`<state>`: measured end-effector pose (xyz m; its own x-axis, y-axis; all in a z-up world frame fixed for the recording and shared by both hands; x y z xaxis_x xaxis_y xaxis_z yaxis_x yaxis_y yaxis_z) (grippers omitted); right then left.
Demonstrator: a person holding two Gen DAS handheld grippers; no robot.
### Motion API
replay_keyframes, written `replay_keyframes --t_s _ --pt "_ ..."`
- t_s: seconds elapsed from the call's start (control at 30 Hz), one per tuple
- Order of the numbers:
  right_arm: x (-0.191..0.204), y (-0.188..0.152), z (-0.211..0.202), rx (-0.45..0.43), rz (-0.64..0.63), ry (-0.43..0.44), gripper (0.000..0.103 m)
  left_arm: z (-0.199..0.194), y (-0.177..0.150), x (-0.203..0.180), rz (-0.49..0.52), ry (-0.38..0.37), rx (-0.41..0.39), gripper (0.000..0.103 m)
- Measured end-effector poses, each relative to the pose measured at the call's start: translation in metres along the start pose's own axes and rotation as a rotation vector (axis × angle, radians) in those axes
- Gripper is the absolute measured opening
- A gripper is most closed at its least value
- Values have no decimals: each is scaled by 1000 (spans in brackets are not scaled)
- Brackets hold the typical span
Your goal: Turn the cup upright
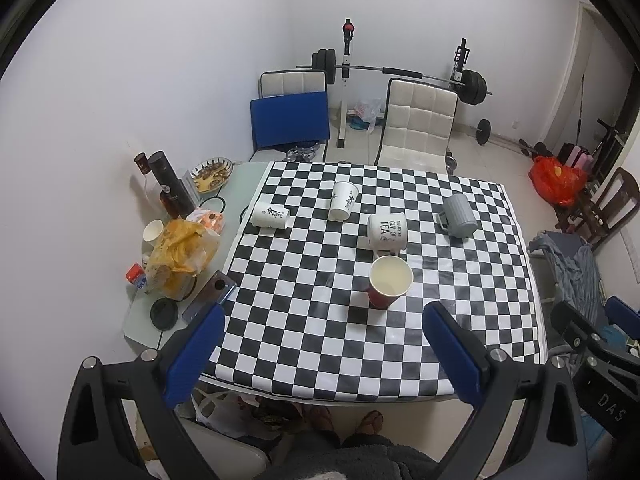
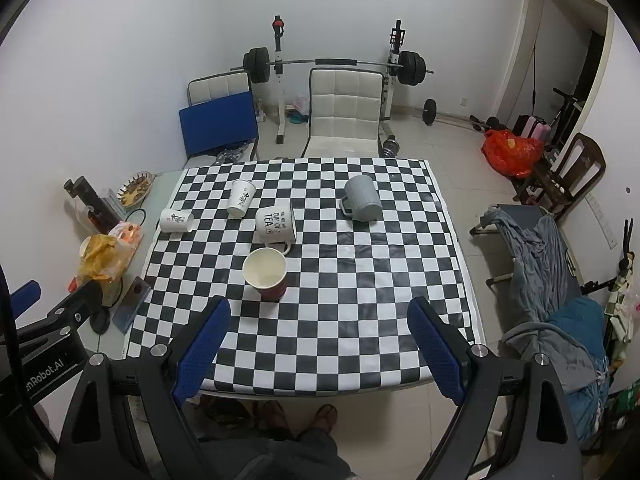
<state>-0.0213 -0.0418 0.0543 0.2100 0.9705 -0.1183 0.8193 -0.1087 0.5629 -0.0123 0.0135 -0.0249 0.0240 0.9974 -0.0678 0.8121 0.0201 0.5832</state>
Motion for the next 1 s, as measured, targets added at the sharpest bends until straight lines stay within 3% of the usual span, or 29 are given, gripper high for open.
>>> replay_keyframes --t_s 1.0 --pt "-1 -2 -12 1 -3 -9 92 -6 3 -3 4 -1 2 101"
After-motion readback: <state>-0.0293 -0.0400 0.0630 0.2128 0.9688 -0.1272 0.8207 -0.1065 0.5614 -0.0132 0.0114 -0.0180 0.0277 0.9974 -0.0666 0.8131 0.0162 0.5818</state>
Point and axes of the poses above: each gripper's, at about its wrist camera, not at the fingertips, and z roughly the way its jaws point, x to its left, y to its top, the point moved 1 cm from there along z, roughly the way its jaws point, and after that the axes turned 7 degrees about -y, right-handed, at the moved point
